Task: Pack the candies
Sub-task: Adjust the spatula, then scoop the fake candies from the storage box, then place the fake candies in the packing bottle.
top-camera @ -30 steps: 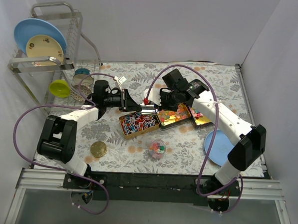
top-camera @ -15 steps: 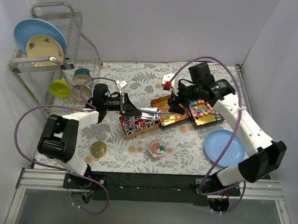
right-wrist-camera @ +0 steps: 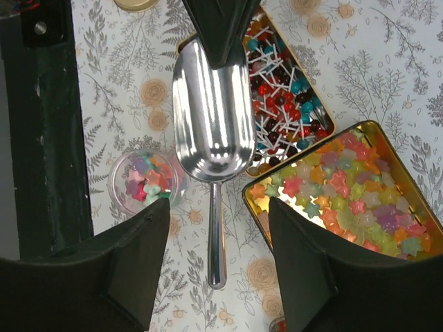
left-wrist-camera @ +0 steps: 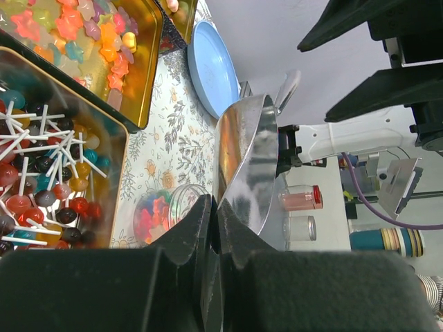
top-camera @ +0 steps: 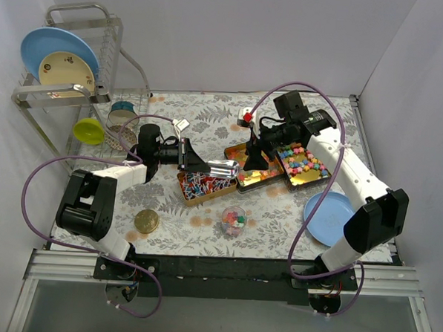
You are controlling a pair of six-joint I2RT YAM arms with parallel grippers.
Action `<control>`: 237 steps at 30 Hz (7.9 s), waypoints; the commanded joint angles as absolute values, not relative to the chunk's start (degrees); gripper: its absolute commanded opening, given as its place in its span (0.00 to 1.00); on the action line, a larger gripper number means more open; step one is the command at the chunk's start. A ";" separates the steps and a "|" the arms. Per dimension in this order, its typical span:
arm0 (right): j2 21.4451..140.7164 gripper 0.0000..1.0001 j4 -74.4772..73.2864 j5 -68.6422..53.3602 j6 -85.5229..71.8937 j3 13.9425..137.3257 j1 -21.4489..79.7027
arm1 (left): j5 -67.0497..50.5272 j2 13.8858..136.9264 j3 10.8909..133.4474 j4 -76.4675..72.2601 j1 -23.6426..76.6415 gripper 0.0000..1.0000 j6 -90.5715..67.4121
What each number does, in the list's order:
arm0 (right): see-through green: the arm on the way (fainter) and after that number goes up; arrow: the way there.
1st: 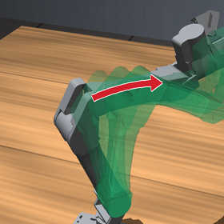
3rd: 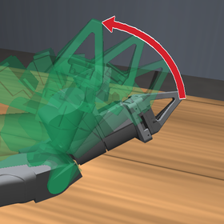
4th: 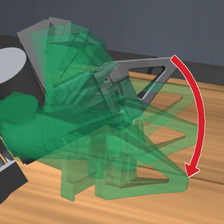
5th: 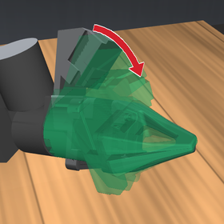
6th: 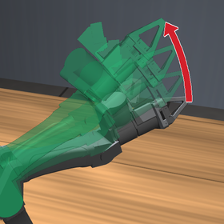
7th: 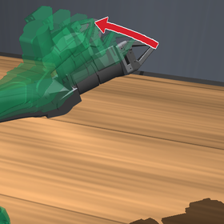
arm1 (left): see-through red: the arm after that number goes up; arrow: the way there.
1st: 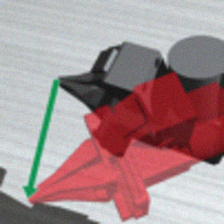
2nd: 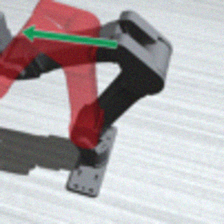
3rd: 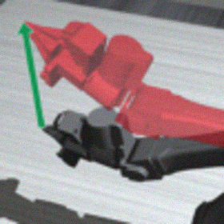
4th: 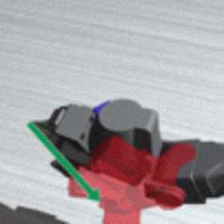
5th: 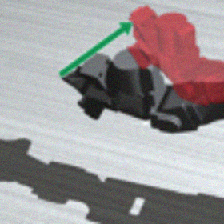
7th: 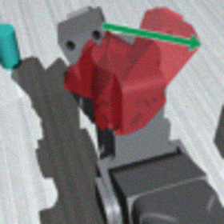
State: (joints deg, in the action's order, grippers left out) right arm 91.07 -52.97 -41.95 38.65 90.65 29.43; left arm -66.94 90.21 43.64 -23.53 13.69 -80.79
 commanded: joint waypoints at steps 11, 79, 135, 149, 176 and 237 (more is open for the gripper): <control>92.11 0.53 -53.70 -39.20 44.03 89.91 28.56 | -68.64 87.28 42.98 -24.25 13.10 0.00 -81.38; 109.95 0.01 -74.97 -0.28 84.38 113.64 42.44 | -31.75 68.48 35.25 16.61 8.00 0.00 -75.50; 134.21 0.01 -74.88 8.35 60.82 123.57 58.01 | -31.82 82.53 29.53 2.99 10.72 0.00 -76.29; 127.89 0.01 -69.60 -10.18 59.32 114.71 53.36 | -32.60 81.04 32.34 7.99 9.76 0.00 -72.78; 119.27 0.01 -63.64 -29.18 66.89 102.23 41.31 | -39.28 81.38 39.46 17.66 8.53 0.00 -61.79; 89.12 0.01 -73.03 20.81 67.59 79.18 51.93 | -35.42 69.88 40.26 20.04 5.71 0.62 -49.57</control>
